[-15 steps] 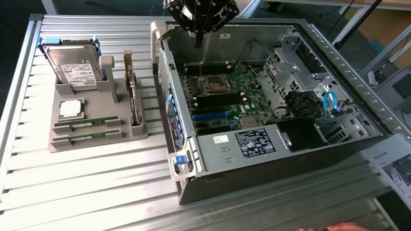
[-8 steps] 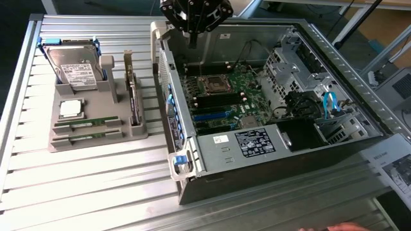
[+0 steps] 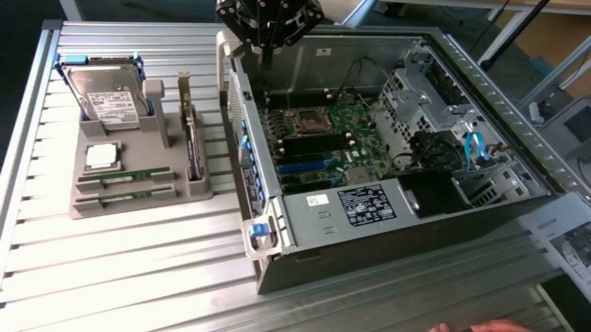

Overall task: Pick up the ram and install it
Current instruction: 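Reach for the ram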

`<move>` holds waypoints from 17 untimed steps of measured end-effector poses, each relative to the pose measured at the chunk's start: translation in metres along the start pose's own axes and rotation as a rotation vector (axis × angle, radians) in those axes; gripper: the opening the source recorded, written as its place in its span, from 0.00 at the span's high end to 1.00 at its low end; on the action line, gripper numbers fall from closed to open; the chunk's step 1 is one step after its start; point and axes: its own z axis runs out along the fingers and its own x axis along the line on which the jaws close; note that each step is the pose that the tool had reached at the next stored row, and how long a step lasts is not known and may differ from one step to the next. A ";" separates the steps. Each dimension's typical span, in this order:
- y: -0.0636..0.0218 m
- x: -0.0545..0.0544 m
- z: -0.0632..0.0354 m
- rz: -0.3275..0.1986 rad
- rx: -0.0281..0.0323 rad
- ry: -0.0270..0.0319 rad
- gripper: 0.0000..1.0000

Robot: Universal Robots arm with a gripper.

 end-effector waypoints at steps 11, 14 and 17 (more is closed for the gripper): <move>-0.0014 0.019 -0.0005 0.000 0.0000 0.0000 0.90; -0.0018 0.024 -0.0006 0.000 -0.0001 0.0000 0.90; -0.0022 0.029 -0.0008 0.000 0.0000 0.0000 0.90</move>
